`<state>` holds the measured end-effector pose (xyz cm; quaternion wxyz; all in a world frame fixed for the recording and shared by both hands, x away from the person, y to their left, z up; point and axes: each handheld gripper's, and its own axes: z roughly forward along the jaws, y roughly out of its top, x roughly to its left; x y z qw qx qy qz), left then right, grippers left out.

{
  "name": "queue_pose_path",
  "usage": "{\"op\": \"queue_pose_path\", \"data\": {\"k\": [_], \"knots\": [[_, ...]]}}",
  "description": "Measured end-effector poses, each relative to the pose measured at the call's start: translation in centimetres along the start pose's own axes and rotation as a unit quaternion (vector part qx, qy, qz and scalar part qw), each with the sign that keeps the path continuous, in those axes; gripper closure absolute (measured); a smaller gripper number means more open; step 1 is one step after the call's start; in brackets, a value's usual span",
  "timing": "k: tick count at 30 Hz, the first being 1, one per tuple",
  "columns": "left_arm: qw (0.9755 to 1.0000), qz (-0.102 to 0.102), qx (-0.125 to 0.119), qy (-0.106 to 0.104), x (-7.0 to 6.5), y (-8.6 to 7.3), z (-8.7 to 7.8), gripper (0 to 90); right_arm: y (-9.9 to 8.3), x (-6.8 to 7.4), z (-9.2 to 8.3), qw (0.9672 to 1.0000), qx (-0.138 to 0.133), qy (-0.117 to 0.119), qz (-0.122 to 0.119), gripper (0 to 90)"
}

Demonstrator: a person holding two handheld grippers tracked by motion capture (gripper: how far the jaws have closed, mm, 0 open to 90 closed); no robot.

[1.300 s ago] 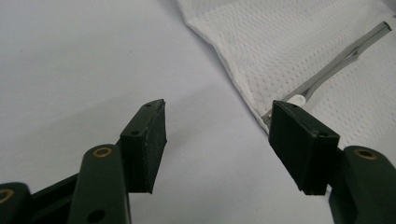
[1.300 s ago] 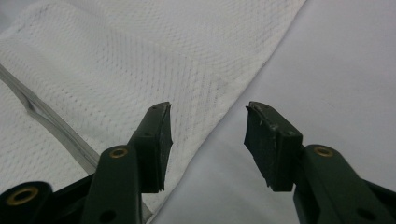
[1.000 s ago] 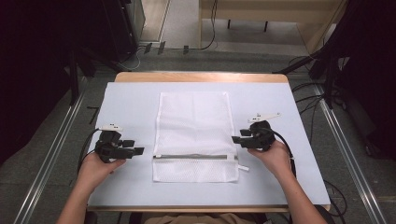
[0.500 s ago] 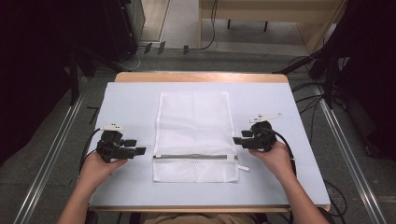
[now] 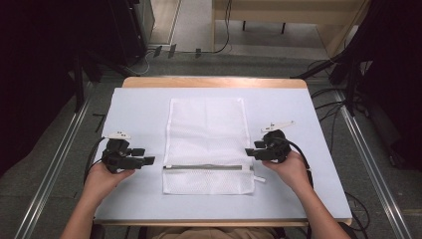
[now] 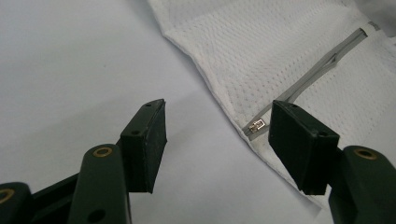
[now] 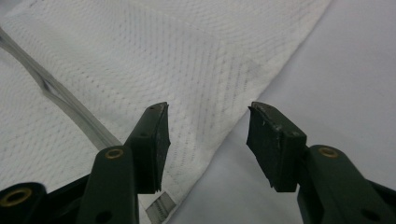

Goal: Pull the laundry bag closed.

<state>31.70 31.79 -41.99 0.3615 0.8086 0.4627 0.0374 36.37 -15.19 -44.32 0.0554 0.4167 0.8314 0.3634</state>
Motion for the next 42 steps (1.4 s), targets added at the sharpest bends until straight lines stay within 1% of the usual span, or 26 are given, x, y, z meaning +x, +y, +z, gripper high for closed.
{"op": "queue_pose_path", "data": {"k": [3, 4, 5, 8, 10, 11, 13, 14, 15, 17, 19, 20, 21, 23, 24, 26, 27, 28, 29, 31, 32, 35, 36, 38, 40, 42], "knots": [[1.0000, 0.002, -0.001, 0.000, 0.0, 0.1, -0.1, 36.9, 0.3, 0.4, -0.1, 1.0000, -0.002, 0.002, -0.004, 50.3], [1.0000, 0.000, -0.004, -0.002, -0.1, 0.2, -0.1, 36.9, 0.5, 0.9, -0.1, 1.0000, 0.000, 0.004, -0.007, 50.4], [1.0000, 0.000, -0.004, -0.002, -0.1, 0.2, -0.1, 36.9, 0.5, 0.9, -0.1, 1.0000, 0.000, 0.004, -0.007, 50.4], [1.0000, 0.000, -0.007, -0.002, 0.0, 0.2, -0.2, 36.9, 0.9, 1.5, 0.1, 0.9998, 0.002, 0.011, -0.014, 50.9], [1.0000, -0.001, -0.005, -0.004, 0.1, 0.3, -0.1, 37.0, 1.2, 2.1, 0.1, 0.9997, 0.004, 0.016, -0.018, 51.2], [1.0000, -0.001, -0.004, -0.005, 0.1, 0.3, 0.0, 37.1, 1.5, 2.6, 0.1, 0.9996, 0.005, 0.018, -0.021, 51.7], [1.0000, 0.007, 0.001, -0.005, 0.0, 0.4, 0.1, 37.2, 1.6, 2.9, 0.1, 0.9996, 0.006, 0.017, -0.023, 52.2], [1.0000, 0.006, 0.000, -0.007, -0.1, 0.4, 0.2, 37.3, 1.9, 3.4, 0.2, 0.9994, 0.007, 0.020, -0.026, 53.0], [0.9999, 0.008, 0.003, -0.007, -0.1, 0.5, 0.2, 37.3, 1.9, 3.4, 0.2, 0.9994, 0.007, 0.020, -0.026, 53.0], [0.9999, 0.008, -0.001, -0.008, 0.0, 0.5, 0.2, 37.4, 2.2, 3.7, 0.4, 0.9993, 0.008, 0.023, -0.029, 53.7], [0.9999, 0.008, -0.001, -0.008, -0.1, 0.6, 0.2, 37.6, 2.4, 4.4, 0.7, 0.9990, 0.012, 0.027, -0.033, 54.5], [0.9999, 0.010, -0.003, -0.010, -0.1, 0.6, 0.2, 37.6, 2.4, 4.4, 0.7, 0.9990, 0.012, 0.027, -0.033, 54.5], [0.9999, 0.011, -0.003, -0.010, -0.1, 0.6, 0.3, 37.7, 2.6, 4.9, 0.9, 0.9987, 0.013, 0.033, -0.035, 54.7], [0.9999, 0.010, -0.004, -0.013, -0.2, 0.6, 0.4, 37.7, 2.9, 5.5, 1.1, 0.9984, 0.015, 0.036, -0.041, 54.7], [0.9999, 0.011, -0.002, -0.012, -0.2, 0.7, 0.4, 37.8, 3.0, 5.7, 1.3, 0.9981, 0.014, 0.040, -0.045, 54.8], [0.9998, 0.012, -0.002, -0.013, -0.2, 0.7, 0.4, 37.8, 3.0, 5.9, 1.3, 0.9981, 0.015, 0.040, -0.044, 54.7], [0.9998, 0.013, -0.003, -0.017, -0.2, 0.7, 0.4, 37.8, 3.1, 6.1, 1.4, 0.9979, 0.011, 0.042, -0.049, 54.8], [0.9998, 0.013, -0.002, -0.015, -0.2, 0.7, 0.4, 37.9, 3.2, 6.3, 1.5, 0.9979, 0.012, 0.044, -0.047, 54.8], [0.9998, 0.011, -0.002, -0.015, -0.2, 0.7, 0.4, 38.1, 3.3, 6.7, 1.7, 0.9974, 0.011, 0.050, -0.050, 55.5], [0.9998, 0.011, -0.004, -0.015, -0.2, 0.7, 0.4, 38.1, 3.4, 6.9, 1.8, 0.9972, 0.012, 0.051, -0.053, 56.1], [0.9998, 0.011, -0.004, -0.015, -0.2, 0.7, 0.4, 38.4, 3.7, 7.4, 1.9, 0.9968, 0.012, 0.055, -0.058, 56.5], [0.9998, 0.015, -0.004, -0.015, -0.3, 0.7, 0.4, 38.3, 3.9, 7.8, 2.0, 0.9962, 0.012, 0.057, -0.064, 56.8], [0.9998, 0.017, -0.003, -0.011, -0.4, 0.7, 0.4, 38.4, 4.0, 8.0, 2.0, 0.9959, 0.011, 0.059, -0.067, 56.8], [0.9997, 0.020, -0.016, -0.005, -0.6, 0.8, 0.4, 39.9, 4.2, 8.6, 2.2, 0.9952, 0.010, 0.065, -0.073, 56.8], [0.9995, 0.021, -0.020, -0.011, -0.7, 0.9, 0.2, 40.0, 4.2, 8.8, 2.4, 0.9950, 0.011, 0.068, -0.073, 57.1], [0.9996, 0.018, -0.018, -0.014, -0.7, 0.9, 0.2, 40.0, 4.3, 9.2, 2.7, 0.9938, 0.016, 0.073, -0.082, 57.4]]}}
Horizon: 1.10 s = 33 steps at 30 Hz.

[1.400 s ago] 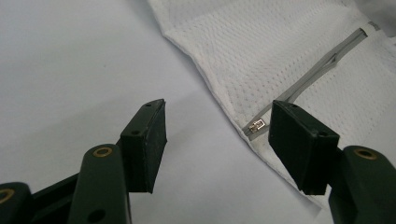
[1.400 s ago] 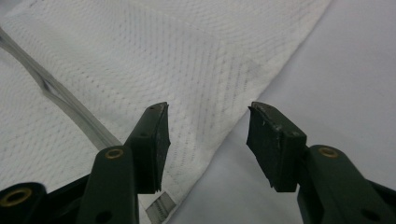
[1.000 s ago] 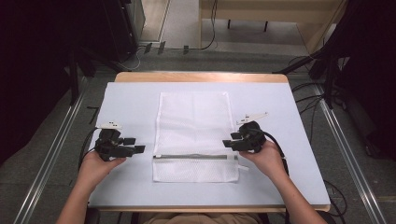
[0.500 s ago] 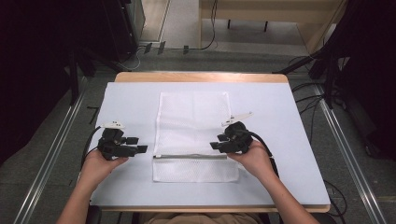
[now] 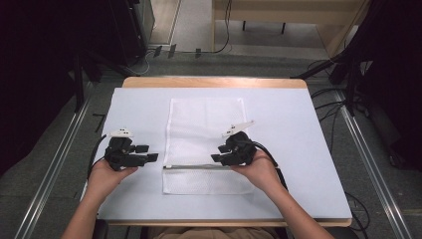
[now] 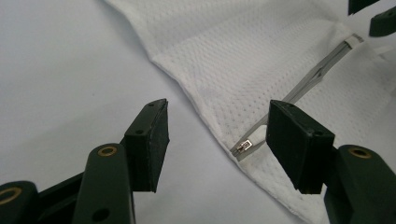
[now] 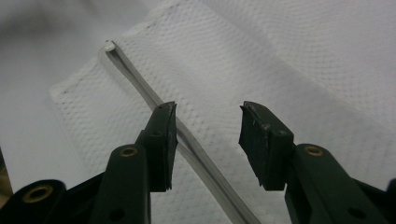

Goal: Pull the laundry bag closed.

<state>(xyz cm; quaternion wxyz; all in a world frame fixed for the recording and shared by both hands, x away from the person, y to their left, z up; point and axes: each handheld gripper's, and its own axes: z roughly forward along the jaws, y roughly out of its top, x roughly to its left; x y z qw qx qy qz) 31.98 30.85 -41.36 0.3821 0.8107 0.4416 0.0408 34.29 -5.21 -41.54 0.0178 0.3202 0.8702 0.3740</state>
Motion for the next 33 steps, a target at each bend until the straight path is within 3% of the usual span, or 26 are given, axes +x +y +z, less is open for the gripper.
{"op": "queue_pose_path", "data": {"k": [13, 27, 33], "knots": [[0.9999, -0.015, 0.001, 0.002, -0.1, -1.2, -0.8, 41.2, 1.5, 2.2, 2.4, 0.9990, 0.010, 0.033, -0.028, 59.3], [0.9996, -0.025, 0.002, 0.012, -0.3, -2.4, -1.6, 41.1, 2.4, 3.4, 4.3, 0.9970, 0.021, 0.053, -0.052, 60.5], [0.9994, -0.031, 0.004, 0.016, -0.2, -2.9, -1.9, 41.1, 2.7, 3.7, 4.9, 0.9966, 0.021, 0.060, -0.052, 60.9]]}}
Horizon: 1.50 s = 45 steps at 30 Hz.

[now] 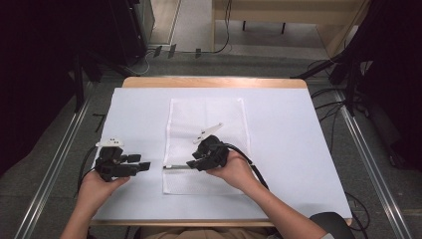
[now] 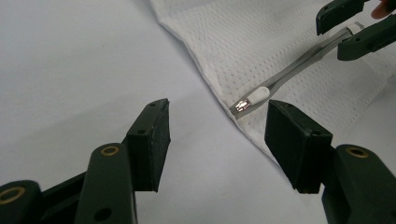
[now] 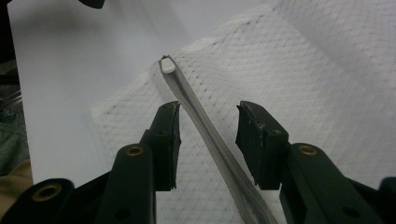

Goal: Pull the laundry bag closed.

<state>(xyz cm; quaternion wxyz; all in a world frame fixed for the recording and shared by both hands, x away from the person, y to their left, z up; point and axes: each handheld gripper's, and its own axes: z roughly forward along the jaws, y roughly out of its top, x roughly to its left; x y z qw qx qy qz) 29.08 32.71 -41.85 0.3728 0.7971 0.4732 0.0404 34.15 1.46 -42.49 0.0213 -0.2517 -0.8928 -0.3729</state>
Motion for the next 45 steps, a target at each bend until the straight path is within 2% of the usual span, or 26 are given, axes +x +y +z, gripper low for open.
{"op": "queue_pose_path", "data": {"k": [4, 17, 21, 24, 33, 38, 45], "knots": [[1.0000, -0.007, -0.003, -0.001, 0.0, -0.3, -0.1, 41.1, 0.3, 0.3, 0.5, 1.0000, 0.004, 0.006, -0.004, 61.6], [1.0000, -0.003, -0.001, -0.002, 0.0, -0.4, -0.1, 41.0, 1.0, 1.2, 2.6, 0.9997, 0.014, 0.020, -0.005, 63.3], [1.0000, -0.002, -0.001, 0.000, 0.0, -0.4, -0.1, 41.1, 1.2, 1.5, 3.6, 0.9994, 0.015, 0.031, -0.006, 64.4], [1.0000, 0.000, -0.001, -0.002, 0.0, -0.3, -0.1, 41.0, 1.4, 1.8, 4.1, 0.9992, 0.018, 0.033, -0.009, 67.8], [1.0000, 0.007, -0.004, -0.004, -0.1, -0.2, 0.1, 41.3, 1.4, 1.8, 5.7, 0.9987, 0.025, 0.043, 0.004, 70.8], [1.0000, 0.007, 0.002, -0.004, 0.0, -0.1, 0.4, 41.3, 1.2, 1.8, 6.1, 0.9986, 0.032, 0.040, 0.012, 70.8], [0.9999, 0.011, 0.003, -0.006, 0.0, 0.0, 0.5, 41.3, 1.6, 1.9, 6.8, 0.9983, 0.031, 0.048, 0.011, 70.8]]}}
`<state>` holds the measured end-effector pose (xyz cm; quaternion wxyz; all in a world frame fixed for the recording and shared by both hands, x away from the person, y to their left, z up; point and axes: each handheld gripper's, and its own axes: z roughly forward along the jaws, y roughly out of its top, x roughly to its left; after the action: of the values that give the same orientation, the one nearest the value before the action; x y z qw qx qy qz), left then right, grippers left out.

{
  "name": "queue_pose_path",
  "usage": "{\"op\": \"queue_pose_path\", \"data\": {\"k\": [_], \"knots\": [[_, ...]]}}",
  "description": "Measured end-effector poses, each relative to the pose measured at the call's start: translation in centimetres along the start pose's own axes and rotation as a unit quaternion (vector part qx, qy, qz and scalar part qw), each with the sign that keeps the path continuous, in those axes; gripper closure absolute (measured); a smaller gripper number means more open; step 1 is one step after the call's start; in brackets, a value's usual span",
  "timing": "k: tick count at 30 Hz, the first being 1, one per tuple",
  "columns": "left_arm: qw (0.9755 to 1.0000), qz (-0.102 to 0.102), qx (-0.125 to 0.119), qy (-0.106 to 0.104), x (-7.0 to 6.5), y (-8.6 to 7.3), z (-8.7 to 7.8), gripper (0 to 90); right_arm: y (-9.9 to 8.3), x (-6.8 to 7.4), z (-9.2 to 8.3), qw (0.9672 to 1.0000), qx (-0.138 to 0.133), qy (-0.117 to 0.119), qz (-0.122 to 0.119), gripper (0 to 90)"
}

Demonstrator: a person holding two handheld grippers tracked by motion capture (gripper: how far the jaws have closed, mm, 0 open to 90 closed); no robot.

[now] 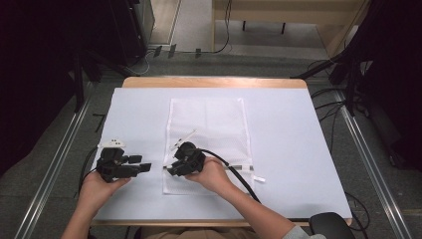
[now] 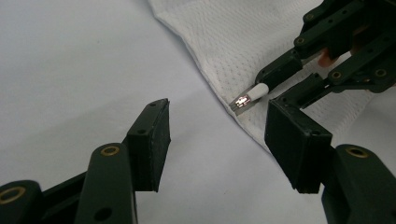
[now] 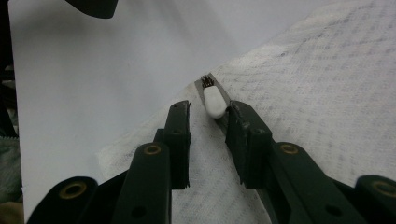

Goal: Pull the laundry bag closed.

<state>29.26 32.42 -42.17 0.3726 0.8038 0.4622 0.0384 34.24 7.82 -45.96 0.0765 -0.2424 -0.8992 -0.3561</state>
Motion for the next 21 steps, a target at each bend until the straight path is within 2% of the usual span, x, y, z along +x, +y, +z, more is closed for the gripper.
{"op": "queue_pose_path", "data": {"k": [13, 21], "knots": [[1.0000, 0.003, 0.003, -0.006, 0.1, 0.3, 0.4, 41.1, 0.8, 0.4, 1.0, 1.0000, -0.006, -0.003, 0.002, 76.9], [1.0000, 0.002, 0.004, -0.008, 0.2, 0.5, 0.6, 41.1, 1.3, 0.2, 1.3, 1.0000, 0.004, -0.007, 0.001, 87.0]]}}
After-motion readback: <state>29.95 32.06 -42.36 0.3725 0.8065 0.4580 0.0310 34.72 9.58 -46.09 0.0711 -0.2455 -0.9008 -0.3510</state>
